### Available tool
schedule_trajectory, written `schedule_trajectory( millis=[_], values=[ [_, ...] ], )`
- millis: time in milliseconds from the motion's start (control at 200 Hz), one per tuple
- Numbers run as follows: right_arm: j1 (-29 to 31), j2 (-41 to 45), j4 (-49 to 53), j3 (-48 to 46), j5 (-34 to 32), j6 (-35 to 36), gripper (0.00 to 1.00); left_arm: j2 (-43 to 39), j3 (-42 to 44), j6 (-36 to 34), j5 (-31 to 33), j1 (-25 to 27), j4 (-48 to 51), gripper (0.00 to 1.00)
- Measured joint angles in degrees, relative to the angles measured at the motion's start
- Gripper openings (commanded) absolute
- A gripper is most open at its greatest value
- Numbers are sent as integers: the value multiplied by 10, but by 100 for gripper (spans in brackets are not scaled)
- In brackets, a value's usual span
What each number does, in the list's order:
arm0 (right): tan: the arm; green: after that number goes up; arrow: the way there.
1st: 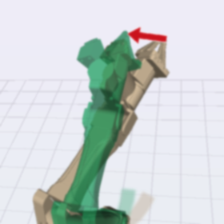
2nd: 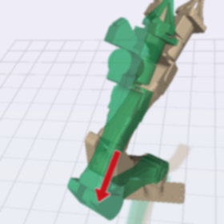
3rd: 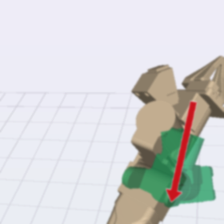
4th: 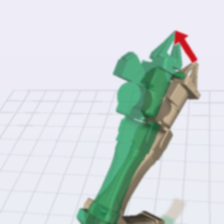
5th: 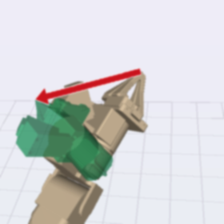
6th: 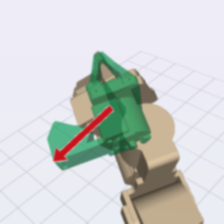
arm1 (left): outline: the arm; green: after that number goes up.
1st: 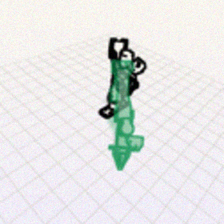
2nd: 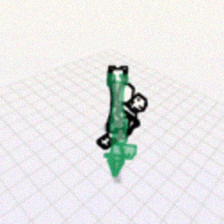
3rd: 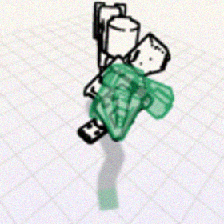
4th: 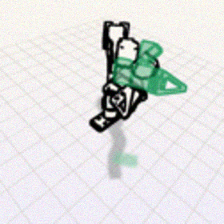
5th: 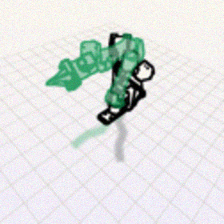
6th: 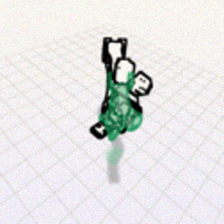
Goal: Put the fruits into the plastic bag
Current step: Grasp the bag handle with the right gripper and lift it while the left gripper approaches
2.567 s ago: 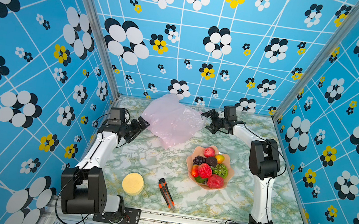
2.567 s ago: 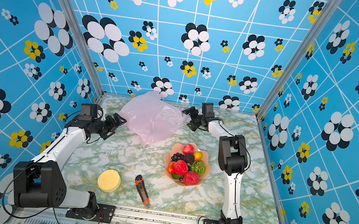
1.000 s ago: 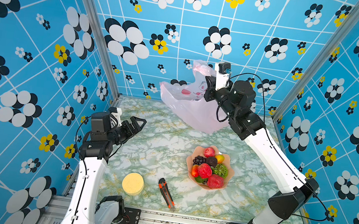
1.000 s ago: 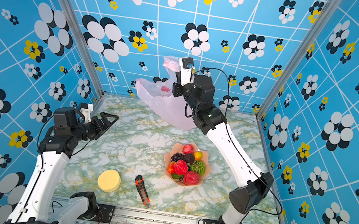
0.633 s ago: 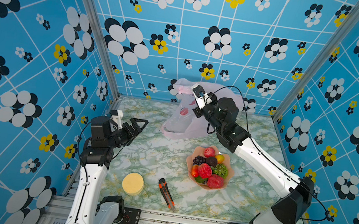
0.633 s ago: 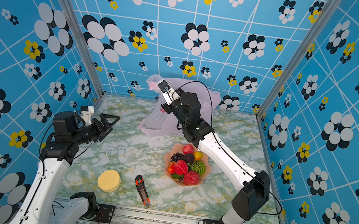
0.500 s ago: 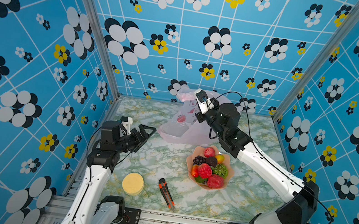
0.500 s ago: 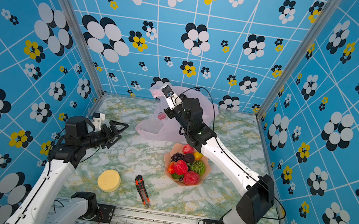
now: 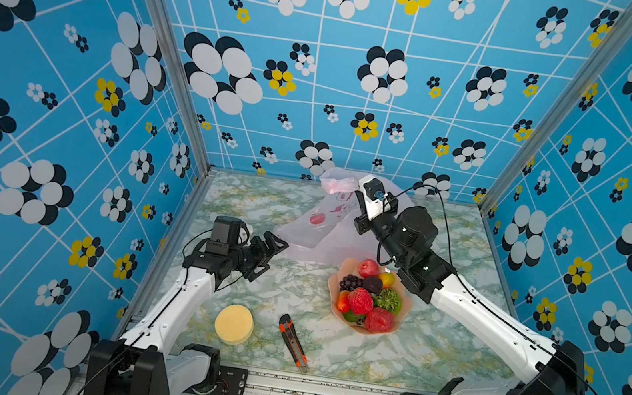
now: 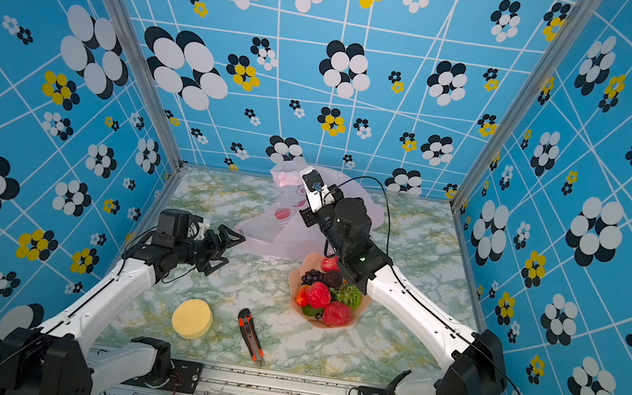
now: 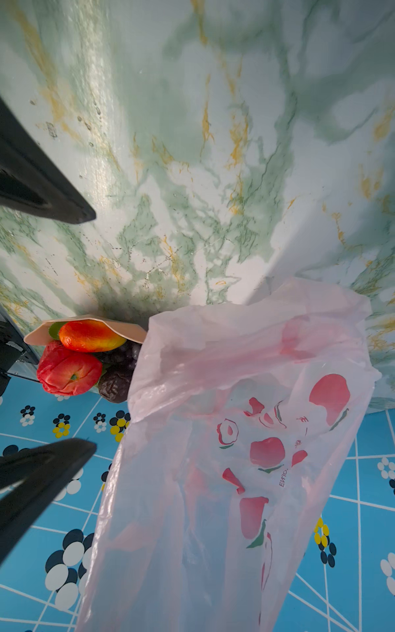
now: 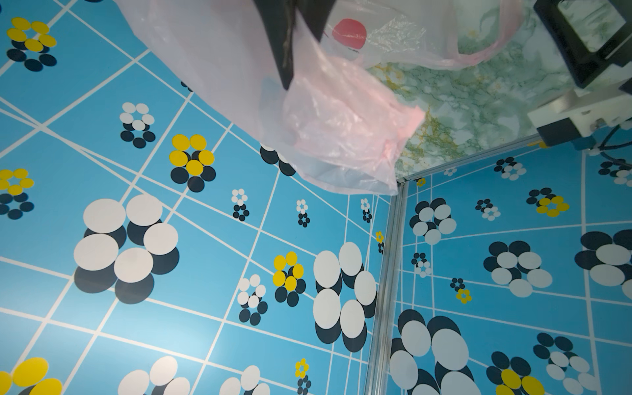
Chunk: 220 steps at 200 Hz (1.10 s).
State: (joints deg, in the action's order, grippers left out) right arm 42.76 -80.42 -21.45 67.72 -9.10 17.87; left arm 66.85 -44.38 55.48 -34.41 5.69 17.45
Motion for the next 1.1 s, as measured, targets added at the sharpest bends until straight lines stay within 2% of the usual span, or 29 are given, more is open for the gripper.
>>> schedule_trajectory(
  millis=[145, 385, 690, 795, 910, 1100],
  values=[
    [0, 5, -19, -28, 4, -9, 0, 22, -2, 2, 7, 19, -11, 99],
    [1, 11, -32, -54, 11, -28, 0, 87, -30, 7, 19, 22, -34, 100],
    [1, 41, -37, -64, 17, -43, 0, 196, -99, 24, 17, 43, -86, 90],
    [1, 46, -43, -71, 17, -47, 0, 225, -113, 33, 14, 59, -105, 81],
    [1, 46, -44, -76, 17, -49, 0, 259, -127, 41, 9, 72, -120, 66],
    [1, 52, -46, -94, 8, -53, 0, 275, -130, 54, 5, 85, -135, 8]
  ],
)
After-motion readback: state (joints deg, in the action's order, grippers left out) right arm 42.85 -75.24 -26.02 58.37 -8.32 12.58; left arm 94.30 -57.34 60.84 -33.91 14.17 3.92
